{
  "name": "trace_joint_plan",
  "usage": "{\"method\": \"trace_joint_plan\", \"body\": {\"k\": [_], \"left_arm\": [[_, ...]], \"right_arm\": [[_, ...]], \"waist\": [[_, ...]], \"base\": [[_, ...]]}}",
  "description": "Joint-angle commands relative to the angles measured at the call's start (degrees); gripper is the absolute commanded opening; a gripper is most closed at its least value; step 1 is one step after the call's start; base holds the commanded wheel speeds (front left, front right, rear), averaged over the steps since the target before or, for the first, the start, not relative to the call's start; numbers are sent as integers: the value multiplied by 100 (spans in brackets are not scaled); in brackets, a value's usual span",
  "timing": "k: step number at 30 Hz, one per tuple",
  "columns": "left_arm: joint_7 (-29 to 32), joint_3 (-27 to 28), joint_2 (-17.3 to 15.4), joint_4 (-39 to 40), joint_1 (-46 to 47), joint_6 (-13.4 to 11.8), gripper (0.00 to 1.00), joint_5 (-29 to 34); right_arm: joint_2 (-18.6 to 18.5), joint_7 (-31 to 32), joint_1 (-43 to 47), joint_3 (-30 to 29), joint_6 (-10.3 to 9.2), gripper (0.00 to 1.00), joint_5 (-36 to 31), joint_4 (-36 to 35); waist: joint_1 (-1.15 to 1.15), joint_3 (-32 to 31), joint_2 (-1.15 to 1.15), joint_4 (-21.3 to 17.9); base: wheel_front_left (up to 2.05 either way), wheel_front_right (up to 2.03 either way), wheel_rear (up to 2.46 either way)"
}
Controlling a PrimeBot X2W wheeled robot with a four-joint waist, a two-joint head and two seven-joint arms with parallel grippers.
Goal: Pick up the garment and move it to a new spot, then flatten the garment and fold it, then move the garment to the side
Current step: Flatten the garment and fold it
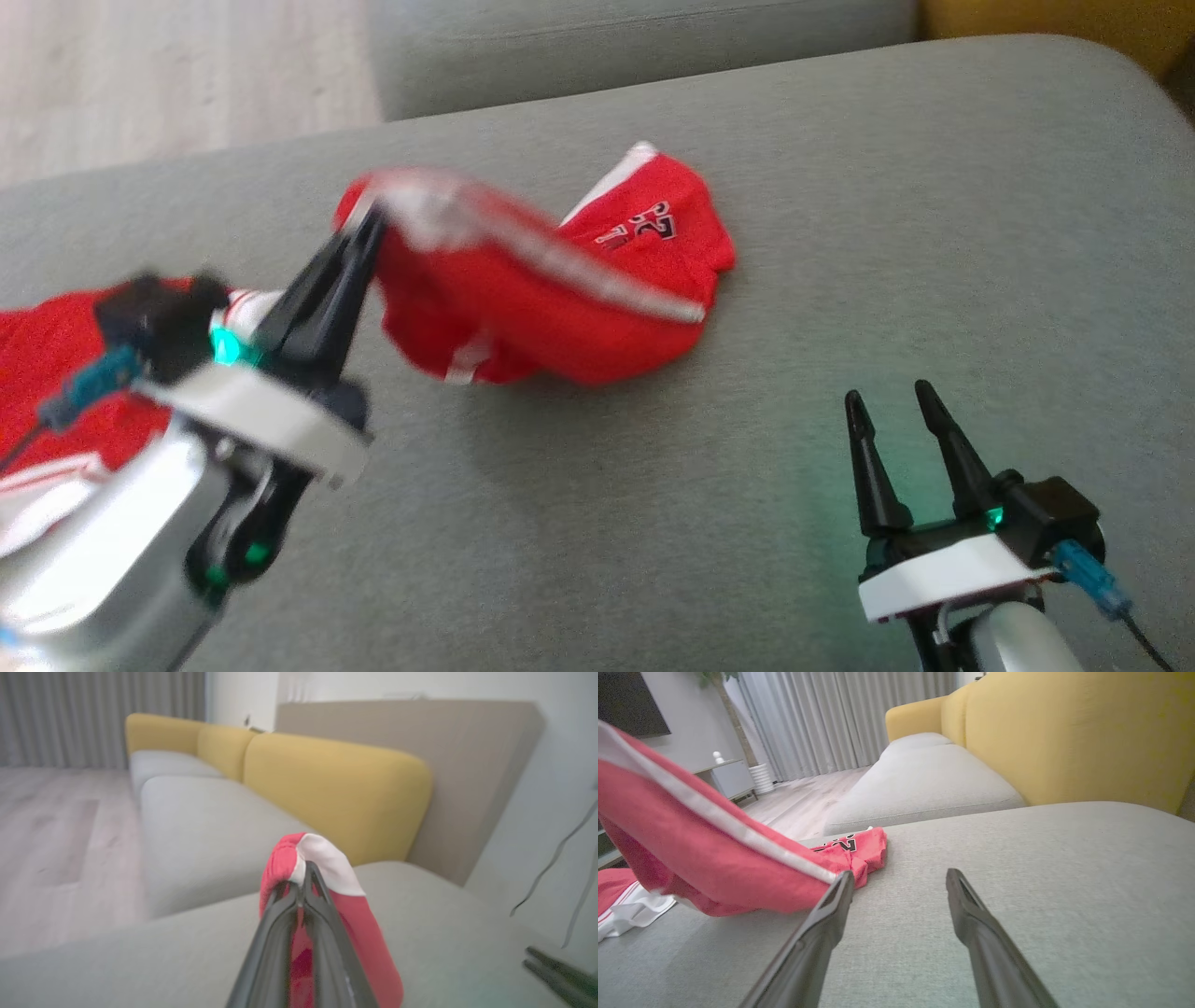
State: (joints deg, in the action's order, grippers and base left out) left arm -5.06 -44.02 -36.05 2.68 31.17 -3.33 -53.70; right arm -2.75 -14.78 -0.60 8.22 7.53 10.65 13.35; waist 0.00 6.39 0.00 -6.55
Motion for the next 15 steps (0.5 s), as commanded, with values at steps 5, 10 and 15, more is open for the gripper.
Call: {"method": "trace_joint_plan", "body": {"k": [5, 10, 15], "left_arm": [[-163, 229, -379, -569, -63, -20, 0, 153], [-393, 167, -134, -1048, 89, 204, 0, 202], [-490, 57, 117, -1320, 296, 372, 0, 288]], "right_arm": [[-12, -22, -397, 337, -4, 100, -354, 29], [-45, -22, -909, 511, -4, 100, -988, 518], [-129, -22, -1512, 488, -4, 100, -1424, 1181]], "waist": [[0, 281, 0, 611], [0, 463, 0, 953], [0, 586, 0, 1176]], "base": [[0, 0, 0], [0, 0, 0], [0, 0, 0]]}}
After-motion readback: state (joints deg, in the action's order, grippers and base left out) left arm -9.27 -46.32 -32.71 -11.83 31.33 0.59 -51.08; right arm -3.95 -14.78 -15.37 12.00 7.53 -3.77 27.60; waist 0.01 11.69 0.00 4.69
